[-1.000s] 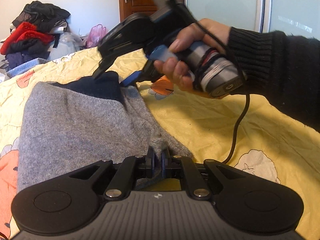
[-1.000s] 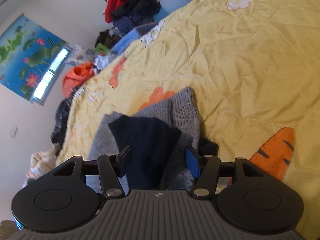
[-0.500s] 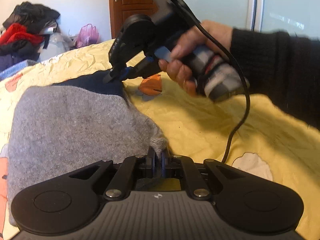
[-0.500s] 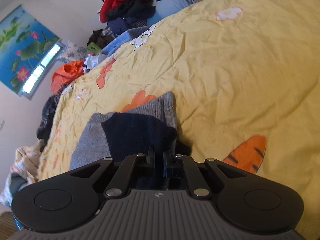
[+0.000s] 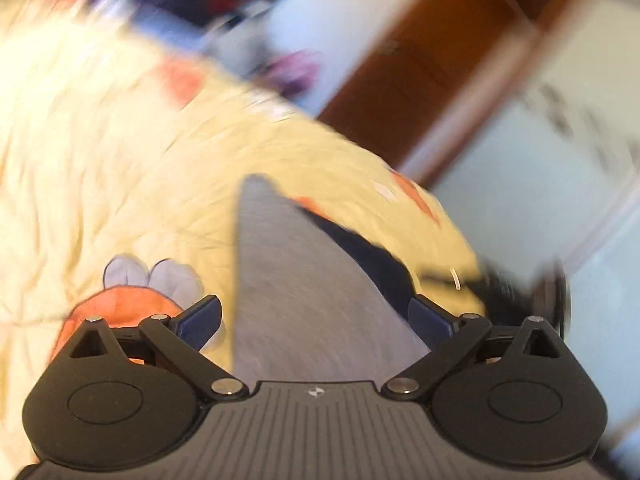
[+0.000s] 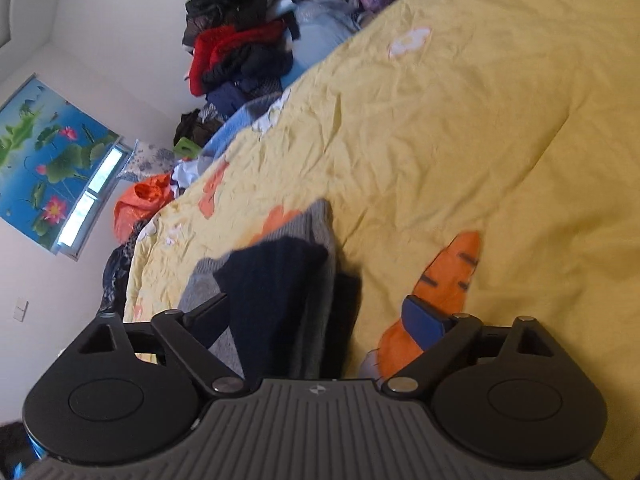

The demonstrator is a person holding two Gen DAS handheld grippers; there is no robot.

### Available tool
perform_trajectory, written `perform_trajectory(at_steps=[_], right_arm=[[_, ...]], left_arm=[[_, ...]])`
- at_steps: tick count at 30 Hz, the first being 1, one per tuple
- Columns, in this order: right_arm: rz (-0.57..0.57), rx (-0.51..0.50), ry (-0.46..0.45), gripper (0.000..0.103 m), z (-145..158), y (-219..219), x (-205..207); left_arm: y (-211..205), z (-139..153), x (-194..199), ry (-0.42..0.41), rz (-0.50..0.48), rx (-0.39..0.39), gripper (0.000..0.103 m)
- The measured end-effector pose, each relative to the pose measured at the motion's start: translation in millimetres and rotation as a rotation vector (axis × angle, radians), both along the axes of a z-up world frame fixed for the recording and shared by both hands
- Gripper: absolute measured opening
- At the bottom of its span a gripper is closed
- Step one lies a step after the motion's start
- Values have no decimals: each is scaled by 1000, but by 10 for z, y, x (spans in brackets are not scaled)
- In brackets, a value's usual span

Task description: Fold small clothes

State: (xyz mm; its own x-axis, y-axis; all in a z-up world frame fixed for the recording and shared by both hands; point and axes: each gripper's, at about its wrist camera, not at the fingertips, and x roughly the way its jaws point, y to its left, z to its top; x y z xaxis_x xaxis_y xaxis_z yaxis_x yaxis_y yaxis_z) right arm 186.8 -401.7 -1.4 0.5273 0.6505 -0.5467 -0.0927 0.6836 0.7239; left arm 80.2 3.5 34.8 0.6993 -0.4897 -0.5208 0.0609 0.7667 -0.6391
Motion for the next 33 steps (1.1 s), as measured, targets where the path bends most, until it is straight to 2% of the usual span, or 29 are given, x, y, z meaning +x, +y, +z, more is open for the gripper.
perform_trajectory(at_steps=[2,4,6,7,8,9,10,11,14,17,19,22,26,28,30,32,33], right_arm=[[26,-3,0,90,-17,134,28],[33,-3,-3,91,-6,214,49],[48,16,4,90,-20,275,72],[55,13,2,85,-31,308,70],[60,-1,-6,73,-42,350,58],[58,-32,-11,64,-40,375,38],[49,-66,-12,42,-51,402,23],[44,-62,-15,38,-74,401,5],[20,-52,-22,32,-73,415,-64],[23,-46,-52,30,58,533,-105],[39,3,-64,30,155,631,-76],[83,69,-70,29,238,877,55],[110,123,-51,29,170,1236,276],[122,124,-35,29,77,1396,354],[108,75,-22,29,-54,1508,398],[82,55,10,42,-187,1509,392],[70,89,12,46,-207,1457,353]], left_arm=[[119,-205,328,106,29,-80,100],[122,-387,604,188,7,-105,98],[5,-447,730,169,-23,-85,96],[-47,-456,794,172,-38,-71,87],[-107,-494,822,170,-43,-54,67],[-145,-523,863,187,-57,-42,56],[-178,-537,880,181,-54,-20,50],[-206,-537,889,176,-61,-1,44],[-239,-486,853,150,-64,49,36],[-159,-370,842,141,-66,57,33],[-33,-265,833,125,-68,56,33],[236,-90,848,95,-37,100,33],[622,27,910,103,27,156,33],[713,-33,928,105,44,211,34],[732,-190,923,119,37,284,40],[730,-278,789,72,66,329,59],[734,-249,657,42,94,352,63]])
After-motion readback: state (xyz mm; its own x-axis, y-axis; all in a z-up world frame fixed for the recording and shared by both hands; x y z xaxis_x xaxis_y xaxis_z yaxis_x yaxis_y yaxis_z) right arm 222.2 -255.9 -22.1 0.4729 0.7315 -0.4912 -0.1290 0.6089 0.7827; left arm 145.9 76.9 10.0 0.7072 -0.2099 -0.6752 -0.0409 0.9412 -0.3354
